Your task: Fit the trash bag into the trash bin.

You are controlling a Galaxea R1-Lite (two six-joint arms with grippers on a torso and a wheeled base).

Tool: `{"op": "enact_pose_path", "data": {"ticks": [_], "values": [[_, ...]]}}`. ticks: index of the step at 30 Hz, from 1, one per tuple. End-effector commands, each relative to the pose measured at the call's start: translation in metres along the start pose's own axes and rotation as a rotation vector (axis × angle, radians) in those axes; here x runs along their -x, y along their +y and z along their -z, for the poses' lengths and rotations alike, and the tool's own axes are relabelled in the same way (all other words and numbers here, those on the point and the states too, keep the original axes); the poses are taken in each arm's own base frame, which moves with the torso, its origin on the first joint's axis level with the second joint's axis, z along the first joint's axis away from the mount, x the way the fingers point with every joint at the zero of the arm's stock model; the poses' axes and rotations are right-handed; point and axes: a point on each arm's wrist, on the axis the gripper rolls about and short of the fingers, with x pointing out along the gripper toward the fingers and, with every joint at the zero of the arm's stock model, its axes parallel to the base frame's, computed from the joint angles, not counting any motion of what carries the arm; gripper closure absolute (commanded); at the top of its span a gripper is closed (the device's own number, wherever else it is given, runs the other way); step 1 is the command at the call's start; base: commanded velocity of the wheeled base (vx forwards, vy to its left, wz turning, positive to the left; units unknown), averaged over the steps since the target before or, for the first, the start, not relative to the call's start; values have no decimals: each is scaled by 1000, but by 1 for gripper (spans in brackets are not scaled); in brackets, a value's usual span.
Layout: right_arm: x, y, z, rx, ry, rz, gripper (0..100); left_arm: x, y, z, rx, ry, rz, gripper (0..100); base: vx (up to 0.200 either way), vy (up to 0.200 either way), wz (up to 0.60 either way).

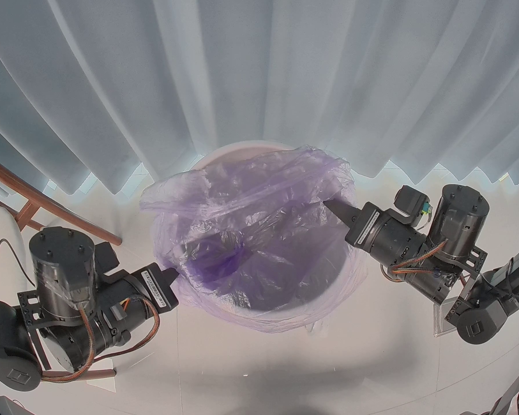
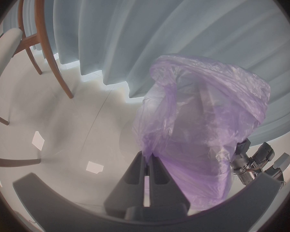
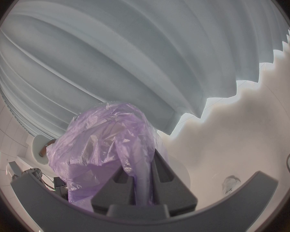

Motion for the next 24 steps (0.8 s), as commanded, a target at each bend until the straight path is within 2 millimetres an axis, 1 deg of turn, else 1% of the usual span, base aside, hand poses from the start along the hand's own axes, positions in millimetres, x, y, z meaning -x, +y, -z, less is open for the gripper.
{"op": "enact_pose_path", "data": {"ticks": [1,2,3,6,8,10,12,14,15,16,17,20,24], "values": [[0,1,-2,-1,0,-2,100,6,0,-1,4,-19,24,100,0,0,0],[0,1,-2,-1,-2,-2,100,7,0,0,1,-17,28,100,0,0,0],[-1,-1,-3,-1,-5,2,100,8,1,3,-16,-9,28,0,0,0,0],[-2,-2,-2,-1,-5,5,100,8,3,7,-62,5,21,0,0,0,0],[-2,-2,-3,-1,-7,8,100,9,2,6,-57,-10,38,0,0,0,0],[-3,-4,-3,-1,-8,15,100,12,1,7,-56,-21,64,0,0,0,0],[-4,-7,-2,-1,-2,27,100,19,3,7,-73,-42,106,0,0,0,0],[-5,-13,2,1,24,52,100,33,11,10,-168,-60,166,0,0,0,0],[-5,-13,2,1,24,54,100,34,11,10,-173,-62,168,0,0,0,0],[-5,-17,8,4,61,79,100,43,18,11,-246,-76,222,0,0,0,0],[-4,-17,11,9,88,93,100,51,21,11,-283,-92,264,0,0,0,0],[-2,-17,18,12,142,115,100,71,28,11,-355,-112,360,0,0,0,0],[-1,-17,30,26,191,123,100,90,37,15,-442,-83,471,0,0,0,0]]}}
